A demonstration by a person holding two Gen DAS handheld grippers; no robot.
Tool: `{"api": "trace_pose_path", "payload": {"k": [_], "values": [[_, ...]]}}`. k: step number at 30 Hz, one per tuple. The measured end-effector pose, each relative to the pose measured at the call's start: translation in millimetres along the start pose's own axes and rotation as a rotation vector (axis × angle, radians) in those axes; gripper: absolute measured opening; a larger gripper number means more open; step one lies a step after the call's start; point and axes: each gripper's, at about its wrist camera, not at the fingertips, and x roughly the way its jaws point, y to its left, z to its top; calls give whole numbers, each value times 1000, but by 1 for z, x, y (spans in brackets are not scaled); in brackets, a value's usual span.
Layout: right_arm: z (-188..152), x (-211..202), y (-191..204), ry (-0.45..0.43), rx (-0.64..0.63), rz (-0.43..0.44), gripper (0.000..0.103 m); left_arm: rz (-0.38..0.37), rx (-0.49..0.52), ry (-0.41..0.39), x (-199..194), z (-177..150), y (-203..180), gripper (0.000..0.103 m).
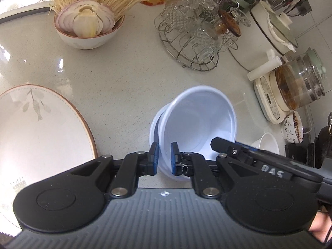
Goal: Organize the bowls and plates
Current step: 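Lower the held light blue bowl into the first light blue bowl, then open both tools and withdraw them from the nested bowls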
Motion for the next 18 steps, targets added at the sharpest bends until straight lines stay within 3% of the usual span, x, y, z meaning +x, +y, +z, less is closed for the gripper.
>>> {"api": "trace_pose_path", "payload": {"k": [1, 3, 11, 18], "values": [[0, -3, 1, -12, -4, -1, 55, 11, 9, -6, -2, 0, -1, 27], [2, -7, 3, -29, -18, -8, 56, 29, 26, -28, -7, 1, -2, 42], [10, -32, 3, -109, -5, -44, 55, 19, 122, -121, -36, 9, -19, 42], [15, -56, 8, -181, -13, -61, 55, 59, 226, -220, -63, 18, -41, 42]]}}
